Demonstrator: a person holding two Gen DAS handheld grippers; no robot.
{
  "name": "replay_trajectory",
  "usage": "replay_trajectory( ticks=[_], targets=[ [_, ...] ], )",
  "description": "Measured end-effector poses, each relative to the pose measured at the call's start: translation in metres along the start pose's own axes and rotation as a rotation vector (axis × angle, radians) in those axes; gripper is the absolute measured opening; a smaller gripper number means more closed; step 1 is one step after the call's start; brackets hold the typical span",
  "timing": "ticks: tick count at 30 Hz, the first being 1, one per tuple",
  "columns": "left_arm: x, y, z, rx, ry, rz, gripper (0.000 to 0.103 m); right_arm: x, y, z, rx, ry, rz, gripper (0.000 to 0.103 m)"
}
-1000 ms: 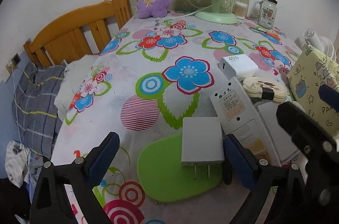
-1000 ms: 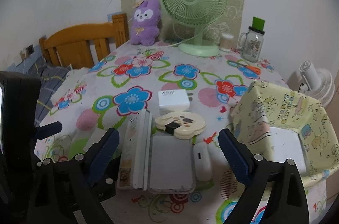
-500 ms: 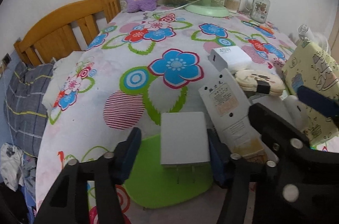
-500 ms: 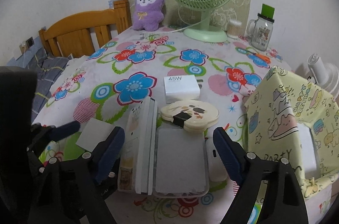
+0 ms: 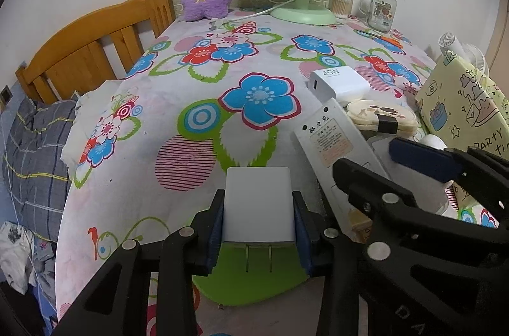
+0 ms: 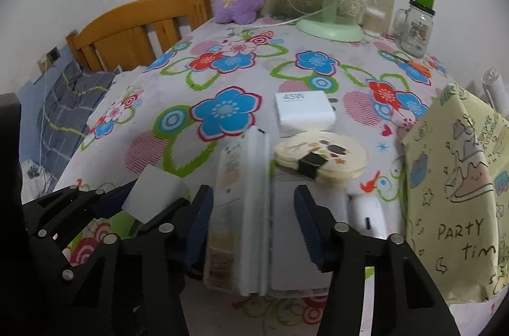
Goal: Organize rigid objects
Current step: 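Grasp the white plug adapter with the left tool while the right tool reaches the power bank, then grasp the white labelled power bank with the right tool and lift it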
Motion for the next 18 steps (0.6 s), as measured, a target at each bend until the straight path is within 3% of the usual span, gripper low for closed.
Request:
replay_trajectory(
  ticks=[5, 8, 16, 18],
  targets=[
    [-0.006, 0.0, 0.0, 0.0, -0.014, -0.001, 0.04, -0.007, 0.003, 0.002, -0.013, -0.004, 0.006, 0.046],
    [-0.007, 0.0, -0.001, -0.006, -0.015, -0.005, 0.04, -0.01, 0.008, -0.002, -0.06, 0.041, 0.059, 0.037],
    [-0.004, -0.002, -0.004, -0.011, 0.018, -0.011, 0.04, -0.007, 0.015, -0.004, -0.09, 0.052, 0.036, 0.037],
    [-0.004, -0.003, -0.007, -0.019, 0.026, -0.028, 0.04, -0.007, 0.014, -0.006, -0.108, 0.029, 0.03, 0.042]
  ],
)
Point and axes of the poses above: each gripper's, at about its wrist camera, not at the fingertips, and y roughly the way its jaws point, x to its right, z to its top, the point moved 10 cm from there along y, roughly the way its jaws point, and after that the axes turned 7 degrees about -x, right-handed, at the moved point
